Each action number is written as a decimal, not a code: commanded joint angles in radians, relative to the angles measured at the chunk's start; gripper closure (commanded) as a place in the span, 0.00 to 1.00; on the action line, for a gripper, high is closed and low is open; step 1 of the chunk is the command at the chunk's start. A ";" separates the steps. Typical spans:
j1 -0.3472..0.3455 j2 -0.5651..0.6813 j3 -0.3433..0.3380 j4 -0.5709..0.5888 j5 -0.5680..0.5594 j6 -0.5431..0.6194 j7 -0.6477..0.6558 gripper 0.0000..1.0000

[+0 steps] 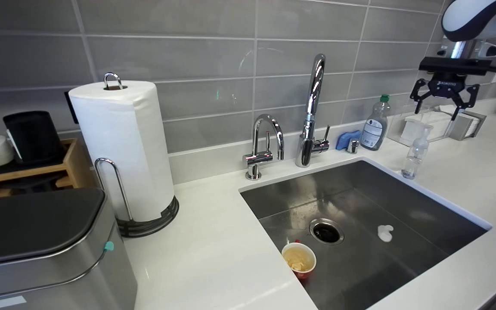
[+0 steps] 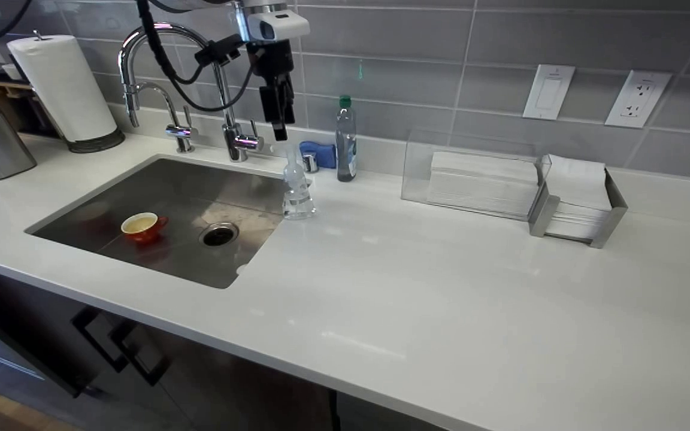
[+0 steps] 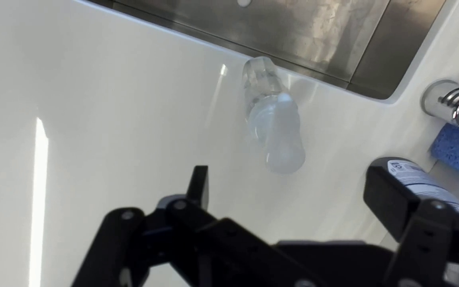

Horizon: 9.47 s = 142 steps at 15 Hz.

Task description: Move the clear bottle on the right forward

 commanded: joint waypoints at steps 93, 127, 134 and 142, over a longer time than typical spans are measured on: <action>0.102 0.038 0.008 0.105 0.013 -0.042 -0.116 0.74; 0.001 0.561 0.089 0.862 0.040 -0.268 -0.718 0.94; -0.012 0.628 0.097 0.938 0.038 -0.257 -0.723 0.94; -0.014 0.675 0.095 0.999 0.024 -0.255 -0.738 0.51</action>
